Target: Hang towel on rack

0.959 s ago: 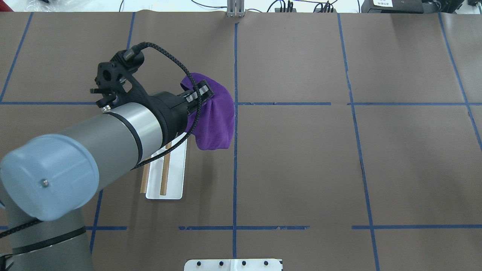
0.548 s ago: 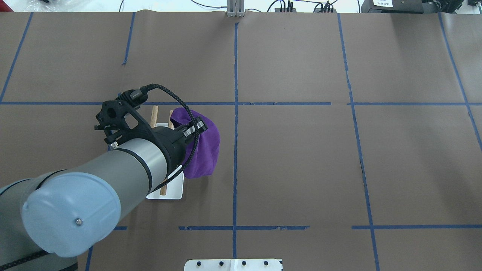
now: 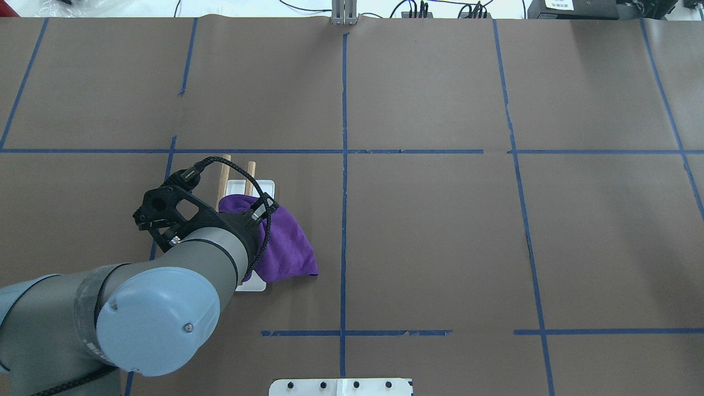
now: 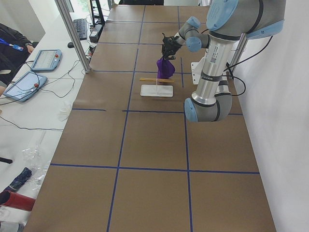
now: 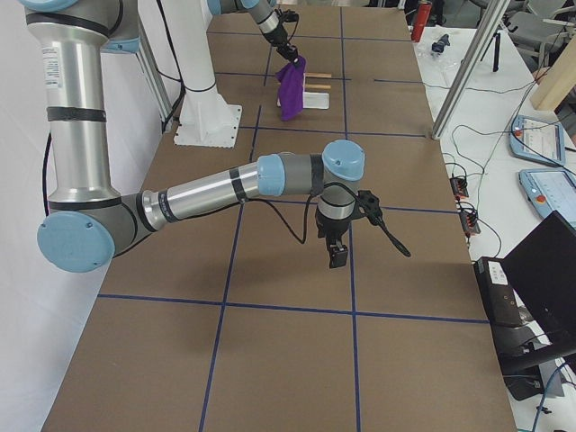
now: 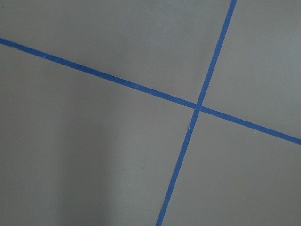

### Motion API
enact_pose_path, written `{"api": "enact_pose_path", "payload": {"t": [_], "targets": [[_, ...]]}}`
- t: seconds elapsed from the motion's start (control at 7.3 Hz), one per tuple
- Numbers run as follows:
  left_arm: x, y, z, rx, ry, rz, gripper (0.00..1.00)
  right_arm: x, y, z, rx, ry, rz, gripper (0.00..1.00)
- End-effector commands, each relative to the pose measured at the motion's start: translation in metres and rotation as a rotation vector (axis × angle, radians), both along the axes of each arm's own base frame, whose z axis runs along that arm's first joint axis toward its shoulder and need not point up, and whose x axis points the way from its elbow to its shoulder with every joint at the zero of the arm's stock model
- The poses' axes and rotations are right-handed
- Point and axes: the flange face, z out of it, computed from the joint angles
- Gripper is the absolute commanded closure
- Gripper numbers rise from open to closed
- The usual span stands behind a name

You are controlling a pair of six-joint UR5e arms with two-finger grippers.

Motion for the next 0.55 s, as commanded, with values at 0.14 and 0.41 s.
{"api": "enact_pose_path", "payload": {"t": [0.14,0.41], "targets": [[-0.018,-0.046,0.059,-0.092,-0.161,-0.140,1.00,0.000,-0.001,-0.014,0.032,-0.003,-0.002,0.00],[-0.017,-0.073,0.090,-0.119,-0.236,-0.192,1.00,0.000,-0.006,-0.023,0.047,-0.004,0.002,0.00]]}}
